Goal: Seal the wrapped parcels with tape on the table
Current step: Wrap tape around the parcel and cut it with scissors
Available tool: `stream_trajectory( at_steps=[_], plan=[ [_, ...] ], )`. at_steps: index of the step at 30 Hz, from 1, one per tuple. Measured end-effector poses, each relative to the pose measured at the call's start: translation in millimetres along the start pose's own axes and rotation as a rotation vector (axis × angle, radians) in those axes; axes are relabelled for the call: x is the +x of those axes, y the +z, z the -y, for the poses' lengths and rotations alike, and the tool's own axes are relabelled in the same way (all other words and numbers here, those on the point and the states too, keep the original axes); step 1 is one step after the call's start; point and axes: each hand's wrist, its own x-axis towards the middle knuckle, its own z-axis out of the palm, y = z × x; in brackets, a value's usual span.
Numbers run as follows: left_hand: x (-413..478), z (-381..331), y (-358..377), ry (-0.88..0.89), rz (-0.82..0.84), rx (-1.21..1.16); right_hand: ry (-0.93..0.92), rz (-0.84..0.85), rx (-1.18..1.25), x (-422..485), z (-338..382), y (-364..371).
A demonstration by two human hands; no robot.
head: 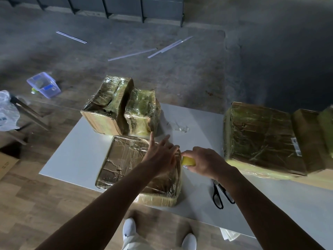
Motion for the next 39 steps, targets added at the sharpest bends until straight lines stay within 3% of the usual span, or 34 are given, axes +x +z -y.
stream_trajectory(
  at_steps=[5,12,20,25,29,34,39],
  plan=[
    [12,1,-2,-0.027,0.055,-0.032,0.008,-0.007,0.013,-2,-2,3],
    [14,11,-5,-0.023,0.078,-0.274,0.0,-0.064,0.042,-4,-4,6],
    [-17,34,-34,-0.068,-0.271,-0.572,-0.167,-0.37,0.325,-20,3,-27],
    [-27,46,-49,-0.084,-0.398,-0.741,-0.207,-0.401,0.497,-7,23,-41],
    [-34,52,-52,-0.202,-0.451,-0.804,-0.292,-0.373,0.31,-1,37,-49],
    [-49,75,-55,-0.364,-0.481,-1.041,-0.312,-0.37,-0.18,-4,28,-67],
    [-57,78,-65,-0.317,-0.534,-1.118,-0.346,-0.408,-0.293,-1,19,-72]
  ],
)
